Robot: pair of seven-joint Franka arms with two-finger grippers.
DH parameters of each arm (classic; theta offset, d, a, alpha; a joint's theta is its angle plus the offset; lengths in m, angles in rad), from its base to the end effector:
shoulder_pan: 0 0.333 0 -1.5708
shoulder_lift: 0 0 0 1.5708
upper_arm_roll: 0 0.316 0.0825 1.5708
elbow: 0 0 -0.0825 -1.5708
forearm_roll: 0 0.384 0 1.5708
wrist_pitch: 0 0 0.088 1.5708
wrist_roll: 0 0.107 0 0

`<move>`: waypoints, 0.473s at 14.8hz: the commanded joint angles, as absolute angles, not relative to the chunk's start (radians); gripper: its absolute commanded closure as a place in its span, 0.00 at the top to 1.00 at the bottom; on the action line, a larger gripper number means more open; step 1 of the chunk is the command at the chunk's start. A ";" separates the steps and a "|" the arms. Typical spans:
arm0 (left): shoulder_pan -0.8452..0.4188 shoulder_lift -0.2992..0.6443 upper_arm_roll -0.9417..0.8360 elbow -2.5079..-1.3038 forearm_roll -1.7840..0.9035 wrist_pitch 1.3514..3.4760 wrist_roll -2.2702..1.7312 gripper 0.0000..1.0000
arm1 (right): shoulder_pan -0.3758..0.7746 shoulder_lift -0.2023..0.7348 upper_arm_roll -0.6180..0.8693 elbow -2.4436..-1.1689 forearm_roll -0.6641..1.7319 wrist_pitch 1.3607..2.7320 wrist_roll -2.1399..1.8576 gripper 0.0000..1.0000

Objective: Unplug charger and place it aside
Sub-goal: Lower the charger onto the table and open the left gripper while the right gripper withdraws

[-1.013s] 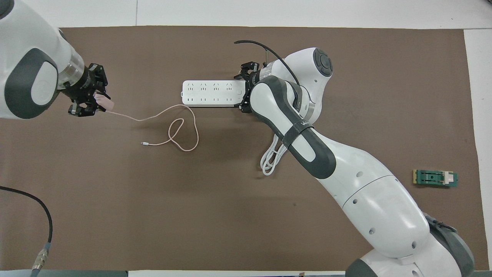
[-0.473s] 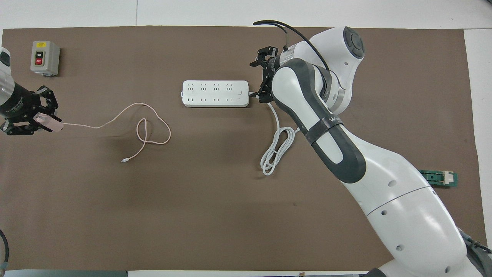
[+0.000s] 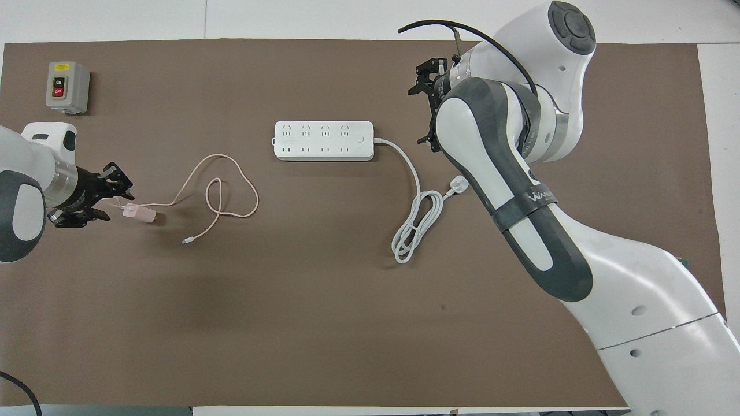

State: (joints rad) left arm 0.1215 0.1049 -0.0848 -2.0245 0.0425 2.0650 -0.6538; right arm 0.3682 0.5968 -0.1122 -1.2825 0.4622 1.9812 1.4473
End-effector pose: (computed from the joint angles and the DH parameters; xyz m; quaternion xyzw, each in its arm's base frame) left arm 0.5649 0.0238 0.3929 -0.9439 -0.3282 0.0262 0.0230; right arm 0.7001 0.2326 0.4190 -0.7716 0.6066 0.1046 0.1603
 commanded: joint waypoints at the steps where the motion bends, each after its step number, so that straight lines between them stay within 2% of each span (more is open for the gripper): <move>1: 0.115 0.086 -0.078 -2.002 0.034 2.059 -0.522 1.00 | 0.319 0.490 -0.104 -1.319 0.373 1.866 1.280 0.99; 4: 0.109 0.081 -0.086 -1.956 0.034 1.998 -0.399 1.00 | 0.308 0.393 -0.104 -1.328 0.264 1.740 1.102 1.00; 7: 0.091 0.063 -0.086 -1.834 0.034 1.834 -0.318 1.00 | 0.298 0.306 -0.104 -1.330 0.195 1.611 0.863 1.00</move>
